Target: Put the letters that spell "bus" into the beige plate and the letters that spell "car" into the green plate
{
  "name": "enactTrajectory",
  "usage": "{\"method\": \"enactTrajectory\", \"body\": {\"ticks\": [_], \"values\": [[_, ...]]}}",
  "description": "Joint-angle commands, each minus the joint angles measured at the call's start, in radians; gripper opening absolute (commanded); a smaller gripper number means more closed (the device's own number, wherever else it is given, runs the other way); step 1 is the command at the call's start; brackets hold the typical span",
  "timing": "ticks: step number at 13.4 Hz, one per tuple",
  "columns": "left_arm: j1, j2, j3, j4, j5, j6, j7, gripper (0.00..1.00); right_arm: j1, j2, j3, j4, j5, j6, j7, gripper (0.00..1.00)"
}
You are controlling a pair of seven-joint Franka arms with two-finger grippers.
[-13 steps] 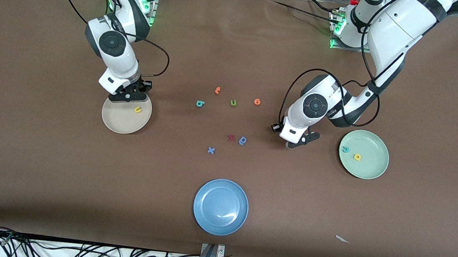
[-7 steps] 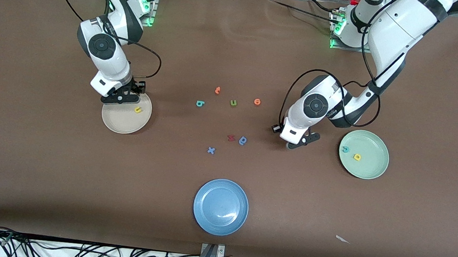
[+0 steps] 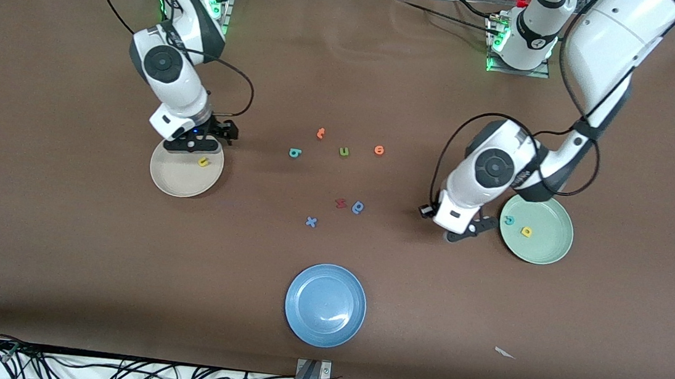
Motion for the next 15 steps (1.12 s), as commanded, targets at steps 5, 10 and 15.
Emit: {"method": "enactTrajectory", "body": {"ticks": [5,10,15], "values": [[0.283,-0.082,-0.009,0.006,0.023,-0.220,0.529,0.16,0.241,0.164,-0.019,0.171,0.000,0.001,0.344,0.99],[0.442,-0.030,-0.006,0.000,0.031,-0.214,0.754,0.18,0.364,0.264,-0.090,0.211,-0.144,0.085,0.540,0.99],[0.449,0.010,-0.005,0.006,0.031,-0.180,0.756,0.59,0.396,0.324,-0.093,0.259,-0.227,0.085,0.631,0.99]]}}
